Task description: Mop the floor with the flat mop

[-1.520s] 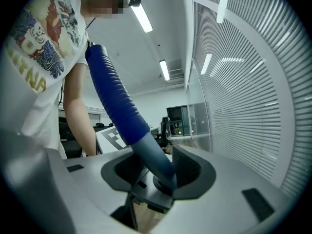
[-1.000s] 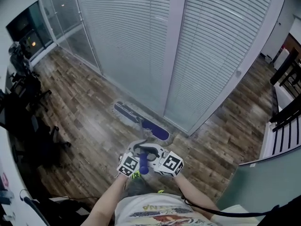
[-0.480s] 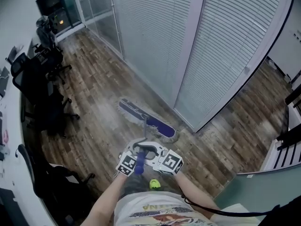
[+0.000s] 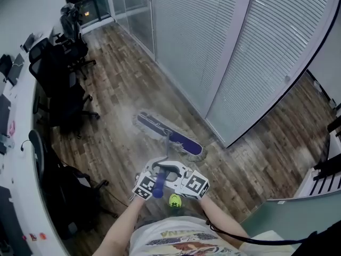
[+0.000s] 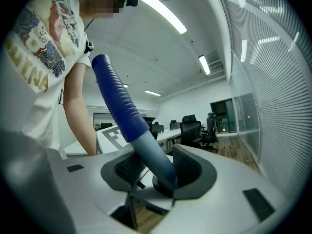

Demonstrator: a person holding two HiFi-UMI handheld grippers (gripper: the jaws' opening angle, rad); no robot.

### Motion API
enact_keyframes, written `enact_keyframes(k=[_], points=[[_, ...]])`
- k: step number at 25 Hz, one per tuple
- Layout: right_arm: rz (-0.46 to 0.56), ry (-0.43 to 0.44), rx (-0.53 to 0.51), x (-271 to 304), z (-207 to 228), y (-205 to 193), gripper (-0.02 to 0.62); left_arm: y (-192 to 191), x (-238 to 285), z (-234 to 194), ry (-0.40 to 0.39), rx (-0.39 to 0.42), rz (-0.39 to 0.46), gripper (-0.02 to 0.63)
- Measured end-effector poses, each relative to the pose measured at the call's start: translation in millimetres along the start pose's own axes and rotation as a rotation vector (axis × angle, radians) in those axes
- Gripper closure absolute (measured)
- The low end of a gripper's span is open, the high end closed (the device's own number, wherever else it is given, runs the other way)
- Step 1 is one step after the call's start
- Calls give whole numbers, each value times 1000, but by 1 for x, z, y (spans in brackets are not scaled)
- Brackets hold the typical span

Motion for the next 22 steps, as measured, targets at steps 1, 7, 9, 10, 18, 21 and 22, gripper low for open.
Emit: enact_keyframes(k=[1, 7, 9, 10, 18, 21, 22], points=[[-4, 8, -2, 4, -16, -2, 423, -7, -13, 8, 7, -6, 2, 495], [-29, 65, -4, 28, -131, -14, 419, -49, -106, 70, 60, -36, 7, 495], [-33, 82, -9, 37, -173, -18, 419, -65, -140, 92, 76, -46, 9, 495], [-36, 90, -12, 42, -193, -21, 417, -73, -156, 103, 85, -54, 10, 495], [-59, 185, -44, 67, -343, -29, 417, -118, -270, 187, 163, -113, 10, 495], [-68, 216, -35, 66, -380, -33, 417, -123, -284, 210, 185, -126, 5, 495], [-69, 226, -30, 65, -390, -33, 417, -125, -288, 217, 192, -129, 4, 495]])
Point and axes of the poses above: the fingertips, and each gripper's own axes: x forward along the fingers, z to its right, y out of its top, the point moved 5 cm from there along -x, backward along the fingers, and after that the axes turned 6 degrees about -z, right-handed, at the moved point
